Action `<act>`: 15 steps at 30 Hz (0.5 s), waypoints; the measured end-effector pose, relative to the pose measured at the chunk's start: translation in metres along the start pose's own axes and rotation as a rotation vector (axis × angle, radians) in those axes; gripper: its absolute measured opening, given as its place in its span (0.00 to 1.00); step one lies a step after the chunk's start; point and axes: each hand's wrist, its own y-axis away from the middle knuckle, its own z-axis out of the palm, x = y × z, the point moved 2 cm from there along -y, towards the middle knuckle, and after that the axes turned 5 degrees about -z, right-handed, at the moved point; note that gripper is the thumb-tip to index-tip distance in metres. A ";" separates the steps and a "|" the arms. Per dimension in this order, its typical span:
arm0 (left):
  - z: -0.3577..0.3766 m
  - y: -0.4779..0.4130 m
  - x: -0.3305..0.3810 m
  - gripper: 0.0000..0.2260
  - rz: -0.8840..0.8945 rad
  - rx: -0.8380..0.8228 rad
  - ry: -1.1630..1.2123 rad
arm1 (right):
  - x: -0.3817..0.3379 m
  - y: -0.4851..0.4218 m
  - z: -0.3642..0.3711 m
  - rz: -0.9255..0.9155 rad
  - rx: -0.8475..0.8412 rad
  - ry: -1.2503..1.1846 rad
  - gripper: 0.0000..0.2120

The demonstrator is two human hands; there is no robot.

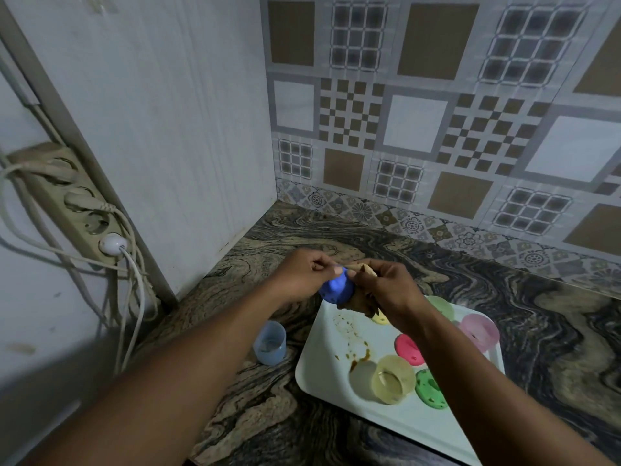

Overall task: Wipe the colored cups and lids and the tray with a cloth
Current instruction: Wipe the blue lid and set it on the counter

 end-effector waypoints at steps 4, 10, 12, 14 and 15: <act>-0.003 -0.005 0.008 0.06 -0.016 -0.047 0.107 | -0.005 -0.004 -0.009 -0.059 0.009 0.104 0.08; 0.007 -0.010 0.013 0.04 -0.093 -0.057 0.364 | 0.003 0.004 -0.002 -0.395 0.233 0.312 0.10; 0.008 -0.010 0.015 0.05 -0.098 -0.052 0.388 | 0.010 0.008 -0.002 -0.443 0.284 0.311 0.11; 0.008 -0.009 0.015 0.05 -0.101 -0.055 0.410 | 0.014 0.010 -0.003 -0.428 0.361 0.295 0.10; 0.007 -0.008 0.014 0.05 -0.107 -0.047 0.421 | 0.016 0.011 -0.006 -0.416 0.411 0.281 0.10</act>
